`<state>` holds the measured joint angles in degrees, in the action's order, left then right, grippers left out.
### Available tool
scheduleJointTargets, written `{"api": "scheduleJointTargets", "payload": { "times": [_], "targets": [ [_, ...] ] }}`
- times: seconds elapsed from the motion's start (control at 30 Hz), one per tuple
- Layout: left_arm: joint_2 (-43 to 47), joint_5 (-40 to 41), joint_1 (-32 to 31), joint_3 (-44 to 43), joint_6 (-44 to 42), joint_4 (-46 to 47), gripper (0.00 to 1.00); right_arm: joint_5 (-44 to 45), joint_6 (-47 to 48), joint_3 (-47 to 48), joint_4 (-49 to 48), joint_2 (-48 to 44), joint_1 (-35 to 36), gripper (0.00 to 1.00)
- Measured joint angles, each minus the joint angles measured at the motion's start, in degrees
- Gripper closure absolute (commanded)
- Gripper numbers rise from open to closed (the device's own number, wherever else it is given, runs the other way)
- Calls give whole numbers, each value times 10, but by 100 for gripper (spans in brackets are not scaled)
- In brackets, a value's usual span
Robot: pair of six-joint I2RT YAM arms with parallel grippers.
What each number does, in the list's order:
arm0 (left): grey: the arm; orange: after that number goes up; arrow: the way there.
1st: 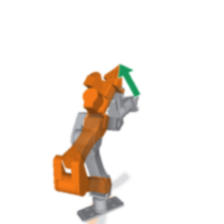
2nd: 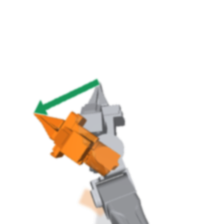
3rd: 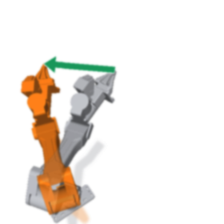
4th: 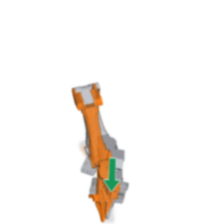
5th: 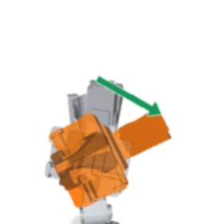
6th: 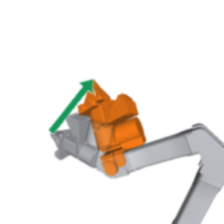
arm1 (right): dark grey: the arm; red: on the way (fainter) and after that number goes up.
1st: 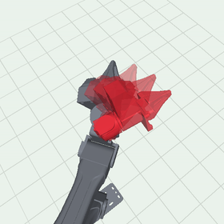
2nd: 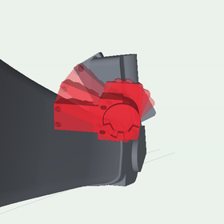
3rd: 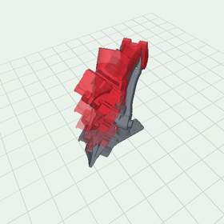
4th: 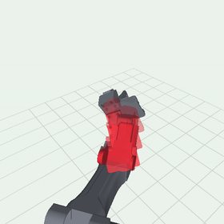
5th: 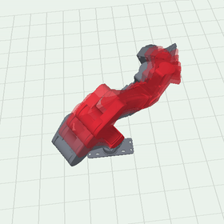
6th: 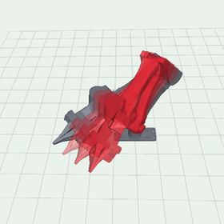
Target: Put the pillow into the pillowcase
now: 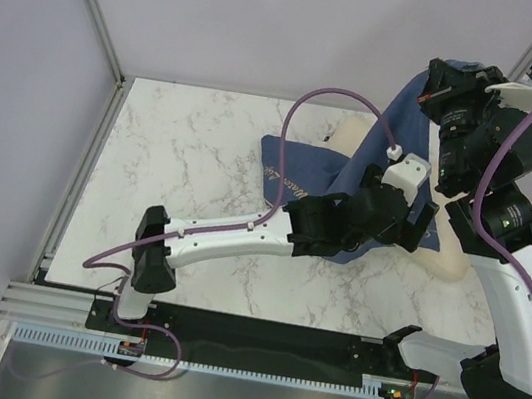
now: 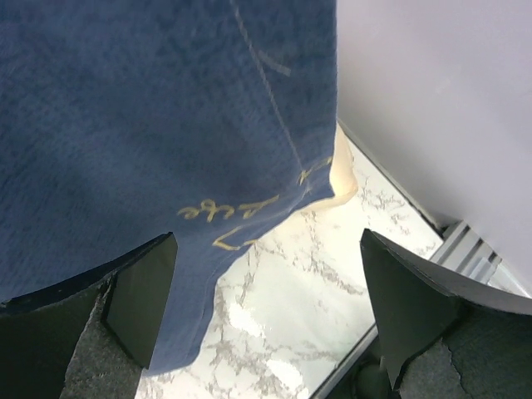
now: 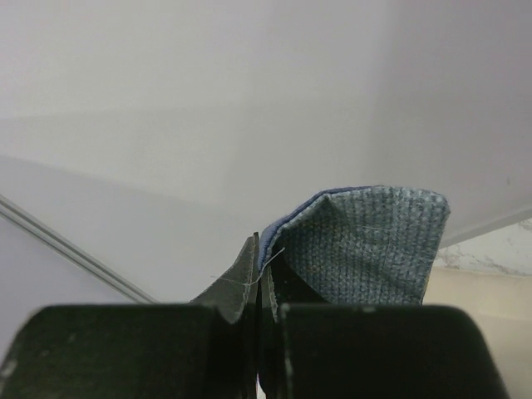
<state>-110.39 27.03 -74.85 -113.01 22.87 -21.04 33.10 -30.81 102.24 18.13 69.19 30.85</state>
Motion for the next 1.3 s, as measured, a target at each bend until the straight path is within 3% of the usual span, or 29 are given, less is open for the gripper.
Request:
{"api": "scheduleJointTargets", "payload": {
  "times": [0.4, 0.43, 0.57, 0.67, 0.77, 0.9, 1.07, 1.3],
  "targets": [
    [-131, 89, 1, -131, -29, 0, 1, 8, 0, 9, 12, -1, 0, 100],
    [-137, 101, 2, -136, -33, 0, 7, 9, -1, 9, 13, -2, 0, 100],
    [-150, 155, 11, -142, -59, 1, 55, 14, -1, 9, 14, -6, 0, 100],
    [-153, 179, 25, -136, -74, 2, 81, 16, -1, 9, 18, -11, 0, 100],
    [-141, 188, 49, -97, -75, 5, 97, 18, -1, 9, 22, -17, 0, 100],
    [-111, 188, 82, -32, -75, -3, 98, 19, -3, 9, 22, -23, 0, 100],
    [-49, 187, 97, 40, -75, -1, 86, 19, -5, 9, 22, -23, 0, 100],
    [122, 123, 130, 222, -52, 14, 78, 19, -3, 9, 23, -21, 0, 100]
  ]
}}
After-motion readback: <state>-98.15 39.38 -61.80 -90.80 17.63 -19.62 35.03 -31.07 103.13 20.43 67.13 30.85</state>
